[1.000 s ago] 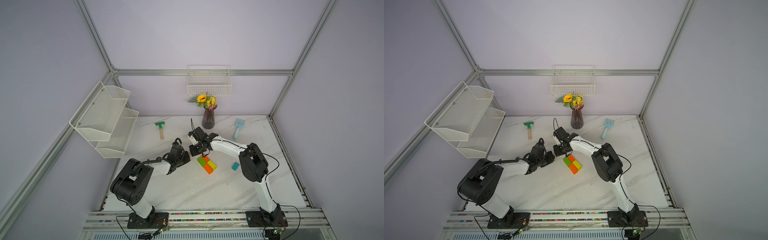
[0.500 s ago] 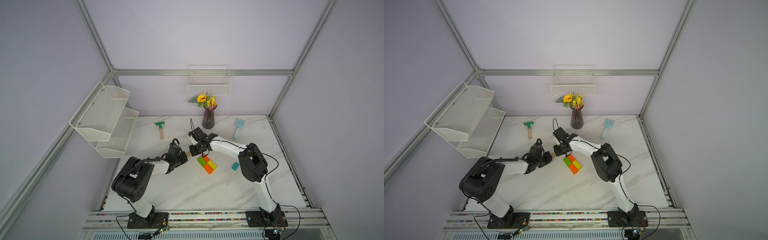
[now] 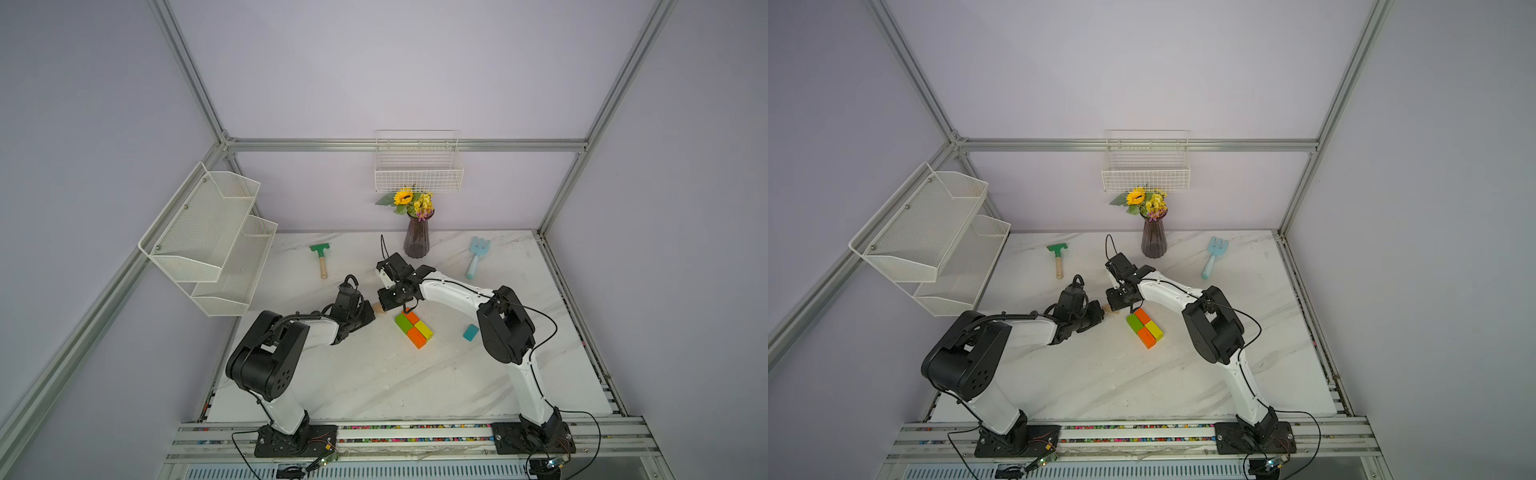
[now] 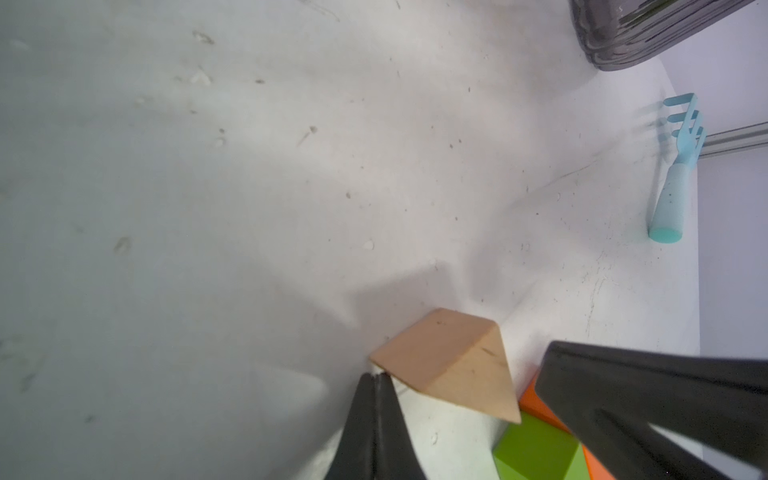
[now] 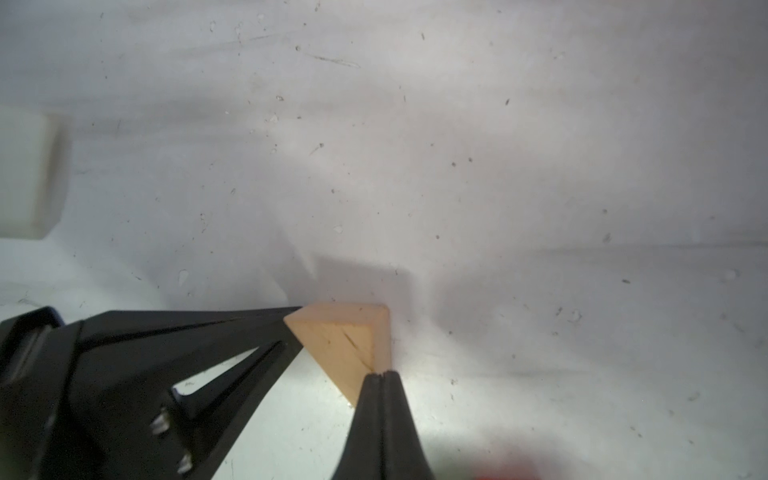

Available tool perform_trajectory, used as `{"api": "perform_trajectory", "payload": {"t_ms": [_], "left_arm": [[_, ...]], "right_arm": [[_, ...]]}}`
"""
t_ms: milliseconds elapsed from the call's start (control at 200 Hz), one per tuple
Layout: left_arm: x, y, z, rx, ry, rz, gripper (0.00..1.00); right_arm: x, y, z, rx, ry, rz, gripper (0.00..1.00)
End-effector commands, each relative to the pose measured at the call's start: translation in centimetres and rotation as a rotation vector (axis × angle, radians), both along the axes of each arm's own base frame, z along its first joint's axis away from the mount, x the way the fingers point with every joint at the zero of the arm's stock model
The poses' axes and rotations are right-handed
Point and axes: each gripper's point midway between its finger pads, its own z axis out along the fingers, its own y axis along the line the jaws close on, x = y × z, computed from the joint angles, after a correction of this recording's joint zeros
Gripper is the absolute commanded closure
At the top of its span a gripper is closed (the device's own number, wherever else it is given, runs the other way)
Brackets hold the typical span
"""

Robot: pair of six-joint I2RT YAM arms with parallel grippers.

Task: Assemble a piece of candy with building blocks
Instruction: Assemble the building block at the center of the board.

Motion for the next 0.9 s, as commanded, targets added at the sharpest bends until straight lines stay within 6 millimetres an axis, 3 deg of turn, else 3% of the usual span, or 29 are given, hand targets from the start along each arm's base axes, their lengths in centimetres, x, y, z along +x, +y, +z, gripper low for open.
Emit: {"api": "perform_trajectory", "payload": {"t_ms": [0, 255, 525, 730, 895], "left_arm": [[1.6, -0.7, 0.9, -0.02, -0.039, -0.02, 1.0], [2.7, -1.9, 1.3, -0.052, -0.051, -0.047, 1.0], [4.1, -3.0, 1.9, -0.046, -0.062, -0.101, 1.0], [4.7, -4.1, 2.4, -0.073, -0.072, -0.145, 1.0], [4.5, -4.9, 2.7, -0.082, -0.079, -0.174, 1.0]], "right_arm": [[-1.0, 0.1, -1.5, -0.018, 0.049, 0.006, 1.0], [-1.8, 0.5, -0.9, -0.013, 0.037, 0.008, 1.0], [-0.4, -0.1, 4.1, 0.02, -0.08, -0.068, 1.0], [1.3, -3.8, 7.1, 0.013, -0.134, -0.214, 1.0], [2.2, -6.9, 8.5, 0.02, -0.146, -0.272, 1.0]]}}
